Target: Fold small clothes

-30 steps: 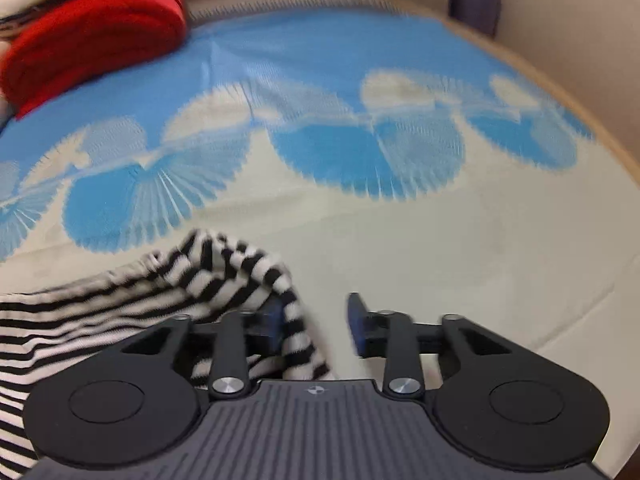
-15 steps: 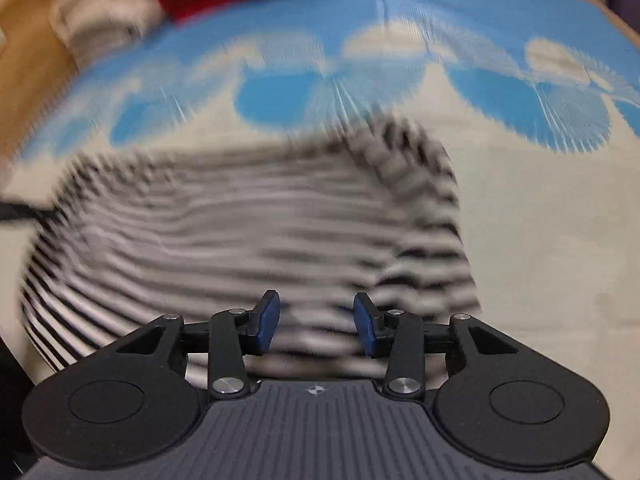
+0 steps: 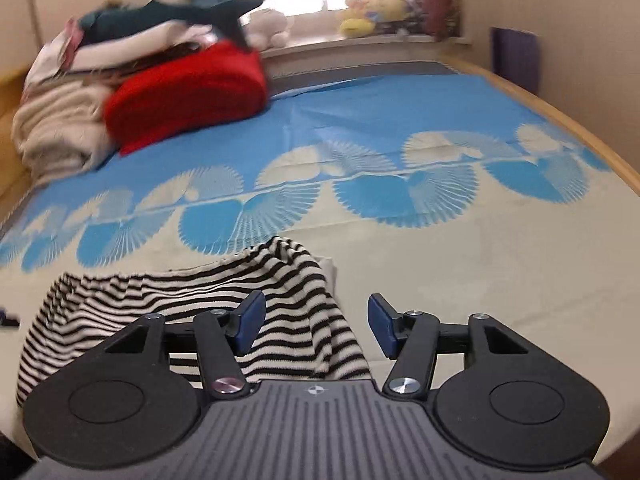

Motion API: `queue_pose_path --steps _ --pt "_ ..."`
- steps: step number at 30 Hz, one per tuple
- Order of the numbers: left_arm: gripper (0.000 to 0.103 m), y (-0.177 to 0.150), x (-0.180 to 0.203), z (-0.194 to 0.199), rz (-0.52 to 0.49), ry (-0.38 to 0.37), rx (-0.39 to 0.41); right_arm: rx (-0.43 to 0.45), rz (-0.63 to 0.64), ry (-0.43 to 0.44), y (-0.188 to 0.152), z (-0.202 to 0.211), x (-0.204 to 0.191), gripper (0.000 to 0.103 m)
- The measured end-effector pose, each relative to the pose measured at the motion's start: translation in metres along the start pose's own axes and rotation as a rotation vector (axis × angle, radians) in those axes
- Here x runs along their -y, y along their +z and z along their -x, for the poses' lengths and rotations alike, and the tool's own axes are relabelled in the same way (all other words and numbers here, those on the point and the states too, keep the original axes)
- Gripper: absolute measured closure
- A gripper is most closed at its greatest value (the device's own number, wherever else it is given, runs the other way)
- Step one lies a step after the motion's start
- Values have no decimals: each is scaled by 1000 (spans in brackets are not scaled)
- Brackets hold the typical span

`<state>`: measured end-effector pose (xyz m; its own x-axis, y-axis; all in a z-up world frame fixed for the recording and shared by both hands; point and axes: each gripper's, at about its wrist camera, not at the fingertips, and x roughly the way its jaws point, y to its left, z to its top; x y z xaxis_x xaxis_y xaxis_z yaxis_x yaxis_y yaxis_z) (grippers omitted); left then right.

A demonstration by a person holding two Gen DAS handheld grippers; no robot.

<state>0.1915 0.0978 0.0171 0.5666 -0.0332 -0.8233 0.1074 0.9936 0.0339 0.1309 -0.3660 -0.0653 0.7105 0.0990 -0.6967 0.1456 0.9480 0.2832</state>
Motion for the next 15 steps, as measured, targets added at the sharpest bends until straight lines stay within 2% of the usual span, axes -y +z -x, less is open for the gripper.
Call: queue_pose_path --steps 1,4,8,15 --pt "44 -7 -1 2 17 4 -2 9 -25 12 -1 4 2 43" --pt "44 -22 5 10 -39 75 20 8 -59 6 -6 6 5 42" --pt "44 -31 -6 8 -41 135 -5 -2 -80 -1 -10 3 5 42" --pt "44 -26 -29 2 66 127 -18 15 -22 -9 -8 4 5 42"
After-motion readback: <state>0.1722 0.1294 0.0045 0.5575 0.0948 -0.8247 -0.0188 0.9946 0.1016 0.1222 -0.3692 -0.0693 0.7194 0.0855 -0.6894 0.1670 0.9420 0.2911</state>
